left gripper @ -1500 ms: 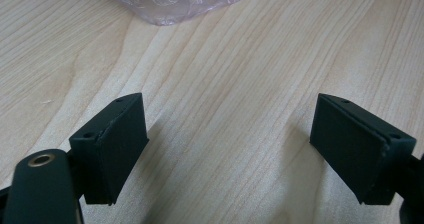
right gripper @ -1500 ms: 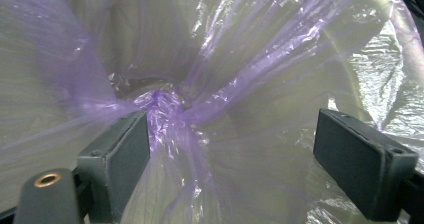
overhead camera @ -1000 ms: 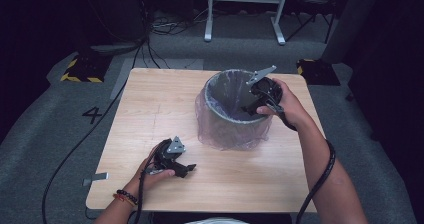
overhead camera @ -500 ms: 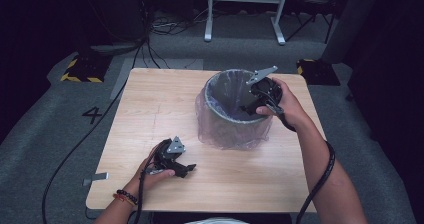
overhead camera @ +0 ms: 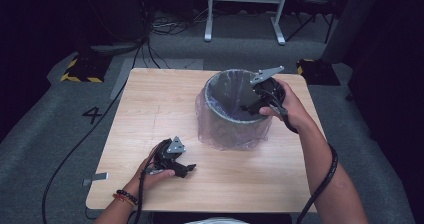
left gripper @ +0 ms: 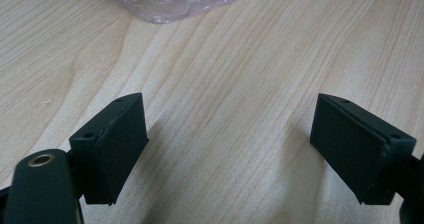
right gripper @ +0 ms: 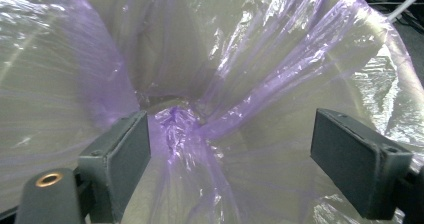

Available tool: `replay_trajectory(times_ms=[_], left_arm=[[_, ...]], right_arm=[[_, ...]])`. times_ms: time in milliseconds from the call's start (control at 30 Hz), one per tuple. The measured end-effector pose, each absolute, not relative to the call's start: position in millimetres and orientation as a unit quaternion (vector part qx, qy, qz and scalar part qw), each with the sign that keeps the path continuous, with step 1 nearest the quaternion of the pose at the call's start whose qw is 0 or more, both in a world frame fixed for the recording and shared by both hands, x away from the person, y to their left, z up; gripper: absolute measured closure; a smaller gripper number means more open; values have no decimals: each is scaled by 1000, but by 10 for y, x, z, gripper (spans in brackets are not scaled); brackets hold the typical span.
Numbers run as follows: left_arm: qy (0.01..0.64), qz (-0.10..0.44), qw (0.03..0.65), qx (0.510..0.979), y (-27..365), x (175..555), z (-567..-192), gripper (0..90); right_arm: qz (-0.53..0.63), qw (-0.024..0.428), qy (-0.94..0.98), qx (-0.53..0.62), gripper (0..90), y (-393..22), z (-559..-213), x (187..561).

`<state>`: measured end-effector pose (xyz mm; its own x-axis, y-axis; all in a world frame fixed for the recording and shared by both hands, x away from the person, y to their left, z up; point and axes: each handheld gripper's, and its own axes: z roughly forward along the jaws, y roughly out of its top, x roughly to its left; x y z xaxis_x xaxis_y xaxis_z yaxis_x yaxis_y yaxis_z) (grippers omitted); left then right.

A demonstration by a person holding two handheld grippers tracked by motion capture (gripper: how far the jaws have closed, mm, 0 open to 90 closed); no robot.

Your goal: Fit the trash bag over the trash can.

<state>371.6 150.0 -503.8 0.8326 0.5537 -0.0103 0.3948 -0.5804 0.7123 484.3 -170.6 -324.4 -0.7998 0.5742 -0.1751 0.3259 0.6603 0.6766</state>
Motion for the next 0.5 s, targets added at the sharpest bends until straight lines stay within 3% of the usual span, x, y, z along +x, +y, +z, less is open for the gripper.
replay_trajectory(times_ms=[500], left_arm=[[269, 107, 371, 882, 1500, 3716, -5038, 148]], right_arm=[[341, 187, 885, 255, 159, -1741, -3223, 4818]])
